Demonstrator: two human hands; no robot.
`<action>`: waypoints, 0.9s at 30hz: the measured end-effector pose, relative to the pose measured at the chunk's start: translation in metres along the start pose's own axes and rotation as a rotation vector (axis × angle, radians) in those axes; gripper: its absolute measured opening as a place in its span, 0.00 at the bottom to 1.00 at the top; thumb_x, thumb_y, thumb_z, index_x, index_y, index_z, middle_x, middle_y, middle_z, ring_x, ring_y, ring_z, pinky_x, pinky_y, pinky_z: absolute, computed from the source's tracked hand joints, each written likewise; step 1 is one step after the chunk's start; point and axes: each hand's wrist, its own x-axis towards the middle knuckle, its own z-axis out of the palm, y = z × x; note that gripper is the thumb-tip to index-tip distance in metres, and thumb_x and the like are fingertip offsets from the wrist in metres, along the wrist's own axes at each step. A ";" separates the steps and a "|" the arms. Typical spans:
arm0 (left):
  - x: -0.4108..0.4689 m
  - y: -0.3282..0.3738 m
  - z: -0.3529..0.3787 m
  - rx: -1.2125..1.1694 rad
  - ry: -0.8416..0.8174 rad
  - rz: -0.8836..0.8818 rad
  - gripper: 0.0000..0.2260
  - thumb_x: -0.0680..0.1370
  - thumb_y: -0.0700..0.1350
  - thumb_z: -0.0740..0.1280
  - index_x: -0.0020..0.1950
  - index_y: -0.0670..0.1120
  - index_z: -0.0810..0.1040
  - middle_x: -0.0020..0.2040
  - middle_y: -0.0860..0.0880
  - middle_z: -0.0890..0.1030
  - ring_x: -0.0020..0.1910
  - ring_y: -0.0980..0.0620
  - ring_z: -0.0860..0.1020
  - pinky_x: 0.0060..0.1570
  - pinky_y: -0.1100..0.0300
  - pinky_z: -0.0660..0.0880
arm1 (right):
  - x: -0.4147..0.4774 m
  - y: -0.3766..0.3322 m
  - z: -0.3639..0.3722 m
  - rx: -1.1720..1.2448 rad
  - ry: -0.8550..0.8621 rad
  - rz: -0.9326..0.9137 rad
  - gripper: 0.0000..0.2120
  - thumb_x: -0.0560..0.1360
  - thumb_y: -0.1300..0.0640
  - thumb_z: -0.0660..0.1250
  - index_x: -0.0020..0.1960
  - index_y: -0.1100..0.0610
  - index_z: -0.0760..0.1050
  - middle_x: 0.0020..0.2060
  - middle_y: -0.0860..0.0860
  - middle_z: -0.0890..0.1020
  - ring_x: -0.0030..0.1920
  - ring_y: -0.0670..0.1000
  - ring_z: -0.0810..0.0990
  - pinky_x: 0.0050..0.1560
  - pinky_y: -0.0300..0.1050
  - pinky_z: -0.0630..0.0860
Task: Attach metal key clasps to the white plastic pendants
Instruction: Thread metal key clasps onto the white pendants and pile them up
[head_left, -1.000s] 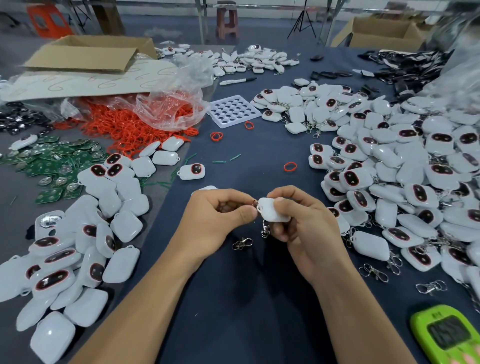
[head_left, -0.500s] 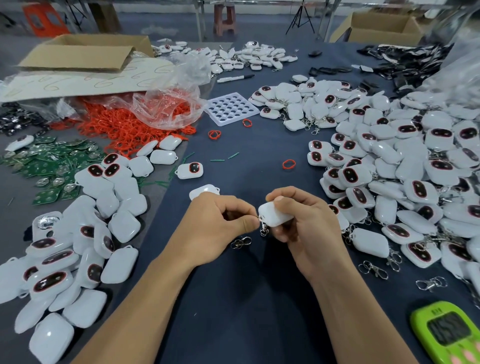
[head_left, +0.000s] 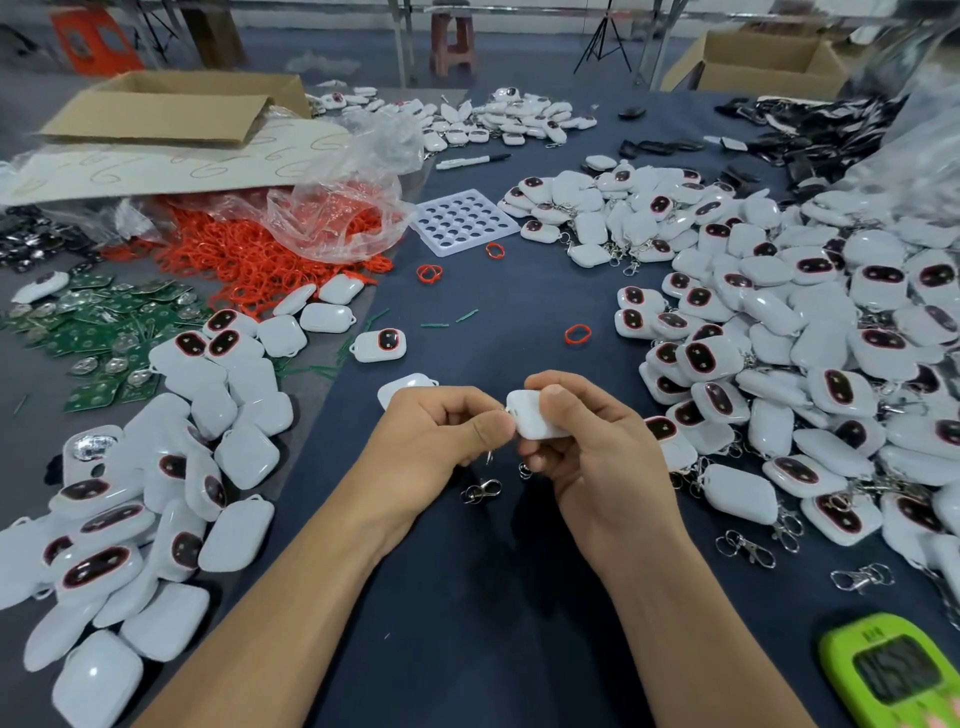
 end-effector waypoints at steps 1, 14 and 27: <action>0.000 -0.001 -0.001 0.061 0.001 0.036 0.08 0.75 0.45 0.75 0.37 0.54 0.86 0.29 0.59 0.77 0.29 0.61 0.70 0.33 0.72 0.67 | 0.000 0.000 0.000 -0.006 0.010 -0.013 0.12 0.82 0.66 0.65 0.45 0.57 0.85 0.37 0.57 0.84 0.28 0.50 0.77 0.27 0.40 0.74; -0.005 -0.005 0.003 0.391 0.101 0.069 0.04 0.75 0.49 0.73 0.40 0.56 0.84 0.31 0.53 0.78 0.28 0.60 0.70 0.29 0.69 0.66 | 0.001 0.003 -0.003 -0.119 0.057 -0.142 0.15 0.81 0.68 0.66 0.43 0.55 0.86 0.38 0.58 0.85 0.28 0.52 0.78 0.27 0.42 0.75; -0.007 -0.002 0.011 0.312 0.111 0.173 0.06 0.76 0.47 0.71 0.40 0.52 0.86 0.34 0.57 0.82 0.38 0.59 0.79 0.39 0.71 0.70 | 0.004 0.004 -0.002 0.081 0.086 0.034 0.12 0.81 0.67 0.65 0.45 0.58 0.85 0.36 0.58 0.84 0.27 0.50 0.76 0.26 0.39 0.72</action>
